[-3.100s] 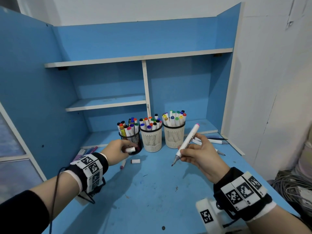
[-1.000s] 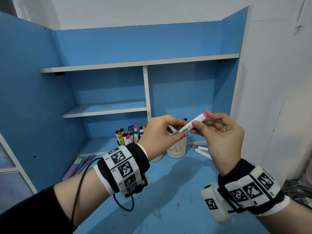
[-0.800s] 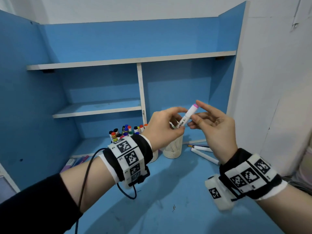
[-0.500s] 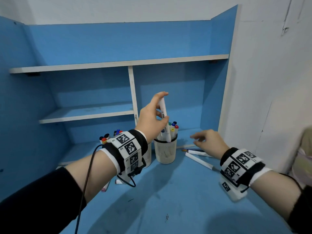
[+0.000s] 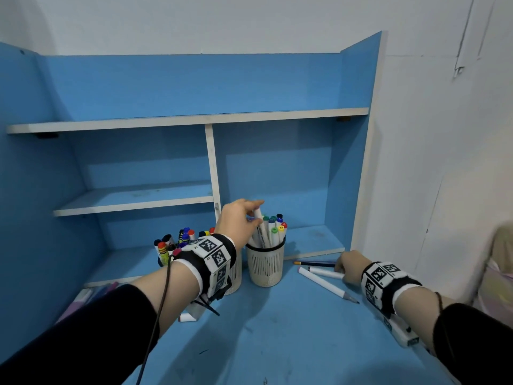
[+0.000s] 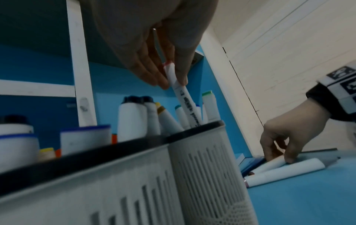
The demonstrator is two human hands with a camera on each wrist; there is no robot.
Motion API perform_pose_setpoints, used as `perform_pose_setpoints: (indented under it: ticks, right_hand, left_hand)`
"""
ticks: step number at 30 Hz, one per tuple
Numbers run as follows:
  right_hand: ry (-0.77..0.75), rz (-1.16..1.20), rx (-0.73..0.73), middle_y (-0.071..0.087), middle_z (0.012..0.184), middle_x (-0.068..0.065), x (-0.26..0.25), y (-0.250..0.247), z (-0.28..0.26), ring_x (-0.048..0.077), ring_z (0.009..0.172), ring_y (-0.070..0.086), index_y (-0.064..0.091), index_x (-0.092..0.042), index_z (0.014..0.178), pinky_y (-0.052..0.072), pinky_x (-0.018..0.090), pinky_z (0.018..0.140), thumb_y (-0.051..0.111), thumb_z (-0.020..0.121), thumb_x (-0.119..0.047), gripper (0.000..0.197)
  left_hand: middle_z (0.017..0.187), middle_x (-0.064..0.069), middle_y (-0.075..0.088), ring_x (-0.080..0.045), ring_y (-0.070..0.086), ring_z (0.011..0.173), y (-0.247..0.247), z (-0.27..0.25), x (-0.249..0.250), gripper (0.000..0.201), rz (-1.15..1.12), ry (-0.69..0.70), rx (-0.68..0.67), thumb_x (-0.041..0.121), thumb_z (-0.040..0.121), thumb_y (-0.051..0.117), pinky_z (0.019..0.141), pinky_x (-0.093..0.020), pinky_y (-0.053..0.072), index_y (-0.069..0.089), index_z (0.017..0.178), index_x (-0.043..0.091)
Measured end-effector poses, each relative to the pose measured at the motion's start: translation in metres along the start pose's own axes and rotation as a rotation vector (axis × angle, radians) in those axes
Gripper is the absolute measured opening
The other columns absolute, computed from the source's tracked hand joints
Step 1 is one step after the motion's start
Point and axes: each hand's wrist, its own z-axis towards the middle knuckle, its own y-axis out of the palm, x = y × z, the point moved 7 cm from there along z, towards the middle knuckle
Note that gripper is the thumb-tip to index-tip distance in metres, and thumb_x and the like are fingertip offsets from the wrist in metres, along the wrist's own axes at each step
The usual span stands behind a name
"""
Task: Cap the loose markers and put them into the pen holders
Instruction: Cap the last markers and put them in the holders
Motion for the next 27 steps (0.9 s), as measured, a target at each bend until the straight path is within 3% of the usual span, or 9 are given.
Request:
perform_pose_setpoints:
  ticks: [4, 9, 13, 18, 21, 25, 27]
  right_hand:
    - [0.005, 0.003, 0.021, 0.062, 0.119, 0.007, 0.000, -0.005, -0.004, 0.020, 0.107, 0.058, 0.065, -0.012, 0.114, 0.045, 0.020, 0.086, 0.052, 0.086, -0.004, 0.032]
    - [-0.029, 0.107, 0.154, 0.067, 0.108, 0.008, -0.007, -0.027, -0.007, 0.016, 0.085, 0.054, 0.066, -0.014, 0.111, 0.040, 0.021, 0.072, 0.061, 0.083, -0.008, 0.029]
    - [-0.079, 0.326, 0.323, 0.062, 0.085, 0.003, -0.021, -0.054, -0.022, 0.016, 0.077, 0.053, 0.068, -0.011, 0.108, 0.037, 0.019, 0.068, 0.065, 0.082, -0.006, 0.027]
    - [-0.162, 0.721, 0.497, 0.062, 0.080, 0.001, -0.043, -0.084, -0.066, 0.015, 0.072, 0.056, 0.067, -0.017, 0.098, 0.043, 0.018, 0.067, 0.071, 0.078, -0.003, 0.024]
    - [-0.226, 0.917, 0.537, 0.064, 0.080, 0.001, -0.057, -0.089, -0.094, 0.015, 0.071, 0.058, 0.067, -0.019, 0.094, 0.045, 0.017, 0.071, 0.072, 0.077, -0.001, 0.026]
    - [-0.293, 1.133, 0.494, 0.064, 0.079, 0.003, -0.081, -0.081, -0.124, 0.008, 0.066, 0.060, 0.066, -0.023, 0.087, 0.051, 0.015, 0.061, 0.070, 0.078, 0.004, 0.028]
    - [-0.313, 1.218, 0.458, 0.063, 0.081, 0.007, -0.092, -0.076, -0.133, 0.014, 0.069, 0.062, 0.064, -0.027, 0.087, 0.056, 0.026, 0.069, 0.069, 0.078, 0.005, 0.033]
  left_hand:
    - [0.106, 0.003, 0.069, -0.014, 0.064, 0.099, 0.003, -0.001, -0.002, 0.028, 0.152, 0.001, -0.034, 0.019, 0.079, 0.073, 0.089, -0.032, 0.051, 0.065, 0.106, 0.018]
    - [0.113, 0.003, 0.068, -0.017, 0.061, 0.105, 0.010, -0.003, -0.005, 0.009, 0.326, 0.022, -0.160, 0.025, 0.081, 0.071, 0.096, -0.032, 0.045, 0.074, 0.088, 0.021]
    - [0.106, 0.002, 0.067, -0.014, 0.056, 0.103, 0.003, -0.014, -0.001, 0.012, 0.280, 0.087, -0.181, 0.023, 0.081, 0.071, 0.091, -0.029, 0.043, 0.073, 0.092, 0.019]
    - [0.091, 0.010, 0.062, -0.005, 0.056, 0.088, -0.018, -0.052, 0.002, 0.015, 0.183, 0.156, -0.216, 0.013, 0.082, 0.068, 0.085, -0.025, 0.048, 0.072, 0.094, 0.022]
    - [0.096, 0.012, 0.065, -0.002, 0.057, 0.089, -0.022, -0.079, -0.016, 0.022, 0.267, 0.113, -0.402, 0.016, 0.083, 0.067, 0.079, -0.013, 0.045, 0.069, 0.104, 0.022]
    - [0.112, 0.005, 0.066, -0.008, 0.058, 0.095, -0.018, -0.104, -0.068, 0.036, 0.483, -0.047, -0.679, 0.021, 0.082, 0.068, 0.082, -0.019, 0.048, 0.064, 0.117, 0.019]
    - [0.116, 0.002, 0.064, -0.011, 0.058, 0.098, -0.021, -0.109, -0.088, 0.039, 0.559, -0.118, -0.707, 0.020, 0.081, 0.067, 0.083, -0.019, 0.046, 0.063, 0.120, 0.016]
